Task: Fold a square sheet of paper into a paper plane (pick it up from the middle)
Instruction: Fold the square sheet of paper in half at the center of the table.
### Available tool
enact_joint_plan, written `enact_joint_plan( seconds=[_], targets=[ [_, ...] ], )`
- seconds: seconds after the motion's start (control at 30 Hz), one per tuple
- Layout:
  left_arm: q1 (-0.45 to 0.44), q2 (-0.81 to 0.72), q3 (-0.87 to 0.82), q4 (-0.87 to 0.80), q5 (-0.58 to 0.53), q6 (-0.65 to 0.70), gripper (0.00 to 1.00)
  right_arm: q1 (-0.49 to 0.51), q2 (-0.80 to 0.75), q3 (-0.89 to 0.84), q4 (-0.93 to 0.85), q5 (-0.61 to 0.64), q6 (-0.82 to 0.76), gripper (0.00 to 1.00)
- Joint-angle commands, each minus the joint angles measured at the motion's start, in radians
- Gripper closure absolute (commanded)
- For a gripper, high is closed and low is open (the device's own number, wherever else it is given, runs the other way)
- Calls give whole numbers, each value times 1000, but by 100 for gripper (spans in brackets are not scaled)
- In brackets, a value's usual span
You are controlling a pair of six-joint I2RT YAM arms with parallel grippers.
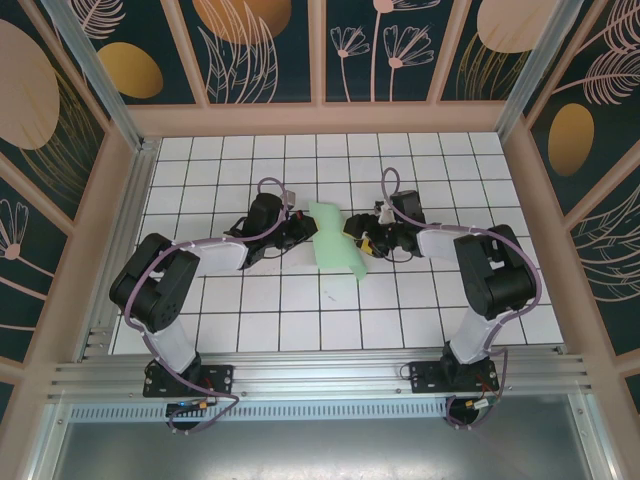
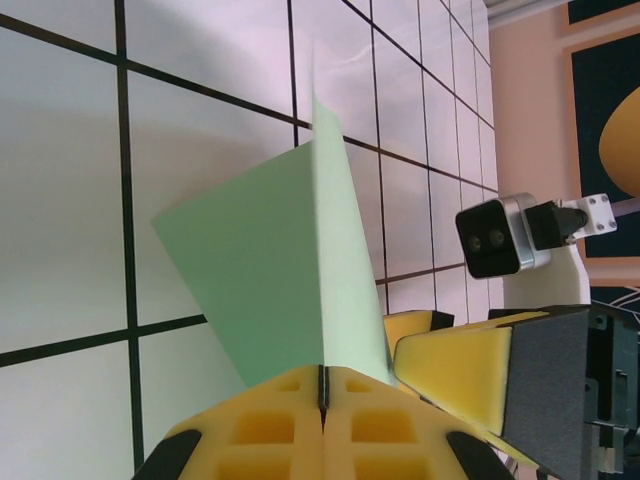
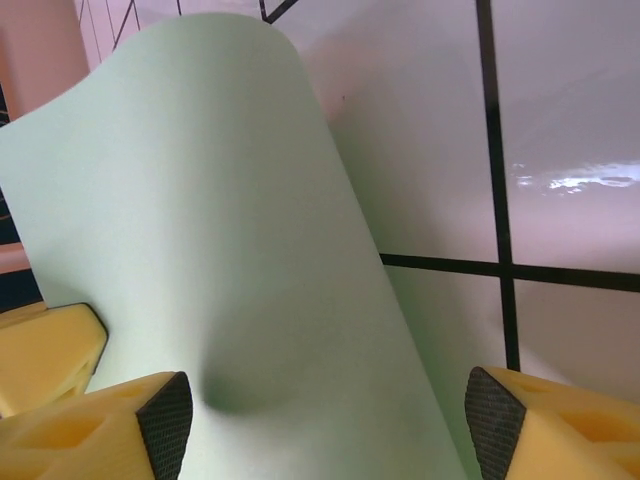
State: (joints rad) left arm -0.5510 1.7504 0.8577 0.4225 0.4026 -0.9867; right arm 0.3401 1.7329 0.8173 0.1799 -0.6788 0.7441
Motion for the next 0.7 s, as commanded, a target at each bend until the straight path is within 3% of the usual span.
enact_joint_plan(
  seconds=[0.0, 0.23, 0.67],
  targets=[
    [-10, 8, 36, -42, -26, 25, 100, -15, -78, -17, -39, 21, -31, 23],
    [-52, 74, 95, -13, -22, -19, 100, -22, -130, 7, -147, 97, -147, 24],
    [-124, 225, 178, 106, -7, -107, 100, -52, -124, -2, -224, 48, -281, 26]
  ],
)
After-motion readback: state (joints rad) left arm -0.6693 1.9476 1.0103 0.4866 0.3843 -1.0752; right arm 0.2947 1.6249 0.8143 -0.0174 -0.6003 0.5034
